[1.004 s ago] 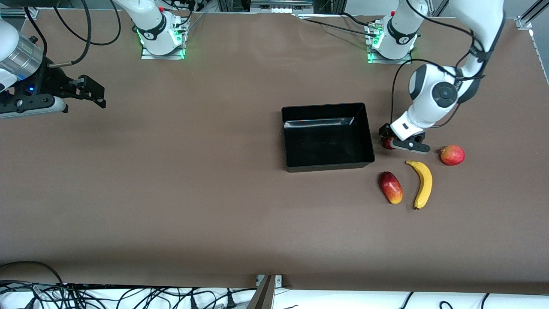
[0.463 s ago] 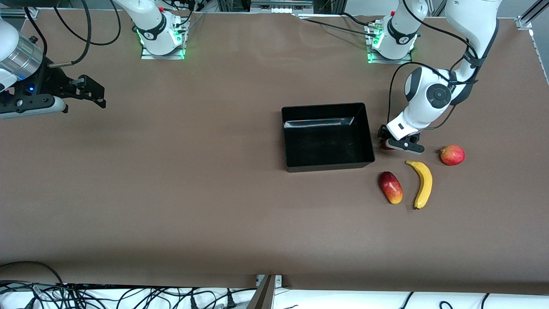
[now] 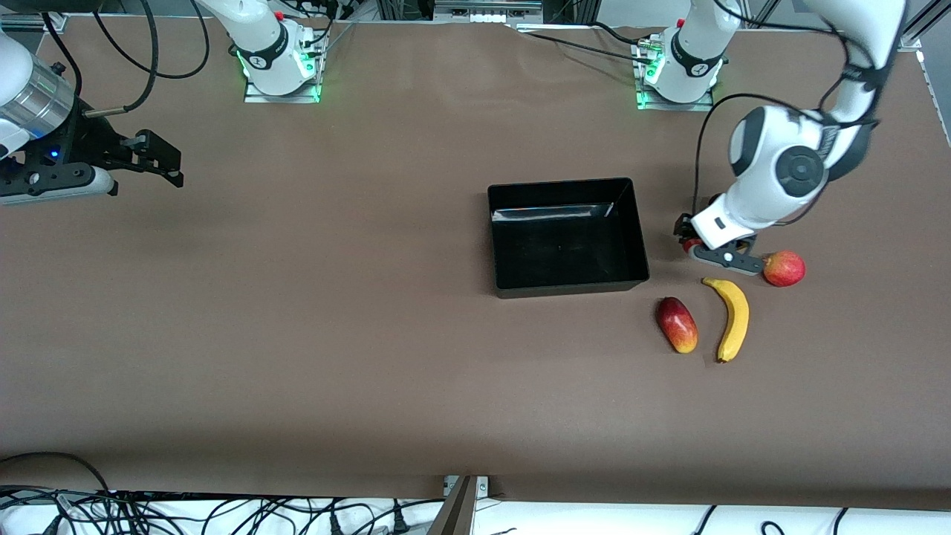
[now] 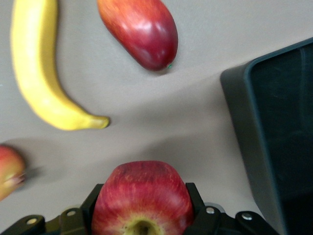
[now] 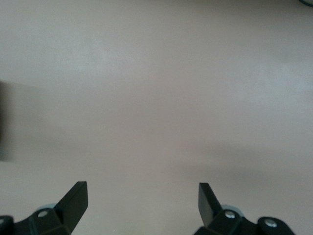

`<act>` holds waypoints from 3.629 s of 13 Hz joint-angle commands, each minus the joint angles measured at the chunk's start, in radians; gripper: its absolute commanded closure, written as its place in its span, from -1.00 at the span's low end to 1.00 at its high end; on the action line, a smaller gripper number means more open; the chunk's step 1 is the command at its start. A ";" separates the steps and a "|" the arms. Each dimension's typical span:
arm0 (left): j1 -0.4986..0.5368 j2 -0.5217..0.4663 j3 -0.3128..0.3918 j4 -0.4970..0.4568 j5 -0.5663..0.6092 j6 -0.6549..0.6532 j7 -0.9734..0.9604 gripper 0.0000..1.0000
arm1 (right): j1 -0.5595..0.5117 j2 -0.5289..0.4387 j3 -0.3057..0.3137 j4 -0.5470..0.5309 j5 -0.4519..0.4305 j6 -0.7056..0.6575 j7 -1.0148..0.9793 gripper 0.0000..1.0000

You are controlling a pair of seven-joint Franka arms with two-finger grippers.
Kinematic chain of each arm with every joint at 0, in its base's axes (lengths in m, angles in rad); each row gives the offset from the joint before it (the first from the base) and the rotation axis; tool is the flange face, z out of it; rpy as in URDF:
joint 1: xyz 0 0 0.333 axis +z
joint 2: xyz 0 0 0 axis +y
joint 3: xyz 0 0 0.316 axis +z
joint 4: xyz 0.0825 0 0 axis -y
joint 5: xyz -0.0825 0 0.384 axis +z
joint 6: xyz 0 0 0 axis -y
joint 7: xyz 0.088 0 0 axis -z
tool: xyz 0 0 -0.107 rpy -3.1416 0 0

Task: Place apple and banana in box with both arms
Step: 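Carry the apple into the black box and open the left gripper, then move the left gripper over the yellow banana's stem end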

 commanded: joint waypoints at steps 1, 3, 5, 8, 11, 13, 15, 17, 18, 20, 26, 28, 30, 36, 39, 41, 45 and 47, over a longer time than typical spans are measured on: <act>-0.008 0.010 -0.006 0.182 0.010 -0.228 0.009 0.60 | 0.004 0.004 -0.001 0.017 -0.008 -0.012 -0.004 -1.00; -0.006 0.010 -0.024 0.206 0.000 -0.254 0.005 0.60 | 0.004 0.004 -0.001 0.017 -0.008 -0.012 -0.004 -1.00; -0.009 0.010 -0.032 0.209 -0.006 -0.254 -0.010 0.60 | 0.004 0.004 -0.001 0.017 -0.008 -0.010 -0.004 -1.00; -0.008 0.012 -0.116 0.219 -0.006 -0.270 -0.129 0.60 | 0.004 0.004 -0.001 0.017 -0.008 -0.010 -0.004 -1.00; -0.008 0.029 -0.208 0.209 -0.006 -0.270 -0.229 0.57 | 0.004 0.004 -0.001 0.017 -0.008 -0.009 -0.004 -1.00; -0.009 0.052 -0.254 0.196 -0.006 -0.256 -0.287 0.55 | 0.004 0.004 -0.001 0.017 -0.008 -0.007 -0.004 -1.00; -0.009 0.059 -0.266 0.195 -0.006 -0.236 -0.312 0.55 | 0.004 0.004 -0.001 0.017 -0.008 -0.007 -0.004 -1.00; -0.018 0.073 -0.268 0.186 -0.006 -0.218 -0.321 0.55 | 0.004 0.004 -0.001 0.017 -0.006 -0.007 -0.004 -1.00; -0.037 0.076 -0.268 0.164 -0.006 -0.193 -0.347 0.55 | 0.004 0.004 -0.001 0.017 -0.006 -0.007 -0.003 -1.00; -0.089 0.088 -0.268 0.103 -0.004 -0.101 -0.428 0.55 | 0.002 0.006 -0.001 0.017 -0.004 -0.007 -0.004 -1.00; -0.135 0.196 -0.266 -0.049 0.010 0.215 -0.524 0.53 | 0.002 0.004 -0.001 0.017 -0.004 -0.007 -0.004 -1.00; -0.135 0.242 -0.266 -0.049 0.011 0.250 -0.533 0.17 | 0.004 0.006 -0.001 0.017 -0.004 -0.007 -0.003 -1.00; -0.134 0.256 -0.266 -0.045 0.011 0.258 -0.557 -0.99 | 0.004 0.004 -0.001 0.017 -0.004 -0.007 -0.003 -1.00; -0.068 0.127 -0.256 0.192 0.013 -0.193 -0.538 -1.00 | 0.004 0.004 -0.001 0.017 -0.004 -0.007 -0.003 -1.00; 0.064 0.164 -0.257 0.357 0.112 -0.331 -0.486 -1.00 | 0.004 0.006 -0.001 0.017 -0.004 -0.007 -0.003 -1.00; 0.154 0.254 -0.256 0.443 0.242 -0.317 -0.342 -1.00 | 0.004 0.004 -0.001 0.017 -0.004 -0.007 -0.003 -1.00; 0.317 0.449 -0.254 0.545 0.296 -0.128 -0.099 -1.00 | 0.004 0.004 -0.001 0.017 -0.004 -0.006 -0.003 -1.00; 0.351 0.515 -0.254 0.542 0.336 -0.014 -0.058 -1.00 | 0.004 0.004 -0.001 0.017 -0.003 -0.006 -0.003 -1.00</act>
